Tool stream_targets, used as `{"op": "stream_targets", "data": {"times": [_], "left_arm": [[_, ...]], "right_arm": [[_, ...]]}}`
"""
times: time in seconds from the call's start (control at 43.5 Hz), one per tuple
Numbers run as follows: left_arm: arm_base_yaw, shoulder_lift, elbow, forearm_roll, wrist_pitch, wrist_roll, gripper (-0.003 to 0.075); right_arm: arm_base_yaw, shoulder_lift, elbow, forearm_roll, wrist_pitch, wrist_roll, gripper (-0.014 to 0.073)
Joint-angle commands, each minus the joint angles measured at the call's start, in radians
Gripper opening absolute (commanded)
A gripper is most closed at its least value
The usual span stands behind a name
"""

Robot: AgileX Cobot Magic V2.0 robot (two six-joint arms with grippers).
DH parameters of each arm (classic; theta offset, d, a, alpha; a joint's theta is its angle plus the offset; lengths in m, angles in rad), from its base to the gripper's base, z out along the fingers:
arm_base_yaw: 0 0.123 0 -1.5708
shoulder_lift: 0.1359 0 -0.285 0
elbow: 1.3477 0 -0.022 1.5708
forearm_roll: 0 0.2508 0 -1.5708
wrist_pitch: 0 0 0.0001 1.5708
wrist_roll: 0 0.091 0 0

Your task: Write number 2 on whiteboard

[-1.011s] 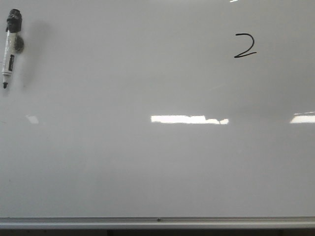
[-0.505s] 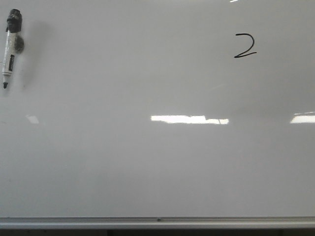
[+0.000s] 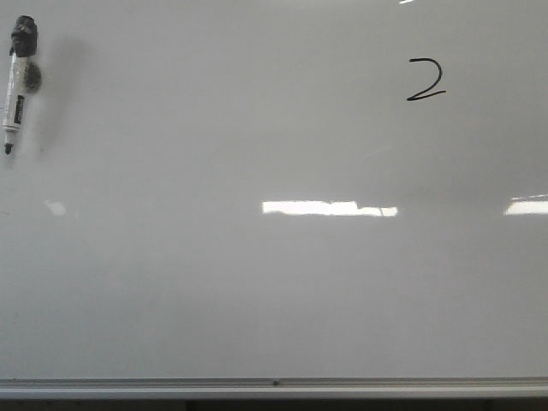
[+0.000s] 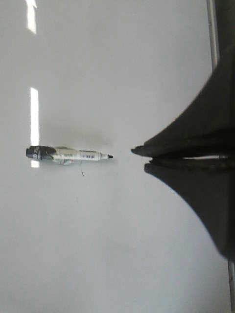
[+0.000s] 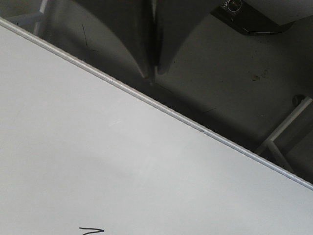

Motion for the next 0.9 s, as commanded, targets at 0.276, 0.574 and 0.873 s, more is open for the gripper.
{"op": "stream_targets", "data": {"times": [0.276,0.574,0.873], "left_arm": [[0.114,-0.353,0.469,-0.102,-0.539,0.025,-0.002],[0.122,-0.431,0.686,-0.077,-0.767,0.039,-0.002],[0.1,-0.431,0.72,-0.007,-0.82,0.039,-0.002]], "right_arm": [[-0.005,0.009,-0.03,-0.007,-0.057,0.001,-0.0068],[-0.005,0.009,-0.03,-0.007,-0.057,0.001,-0.0068],[-0.005,0.009,-0.03,-0.007,-0.057,0.001,-0.0068]]}}
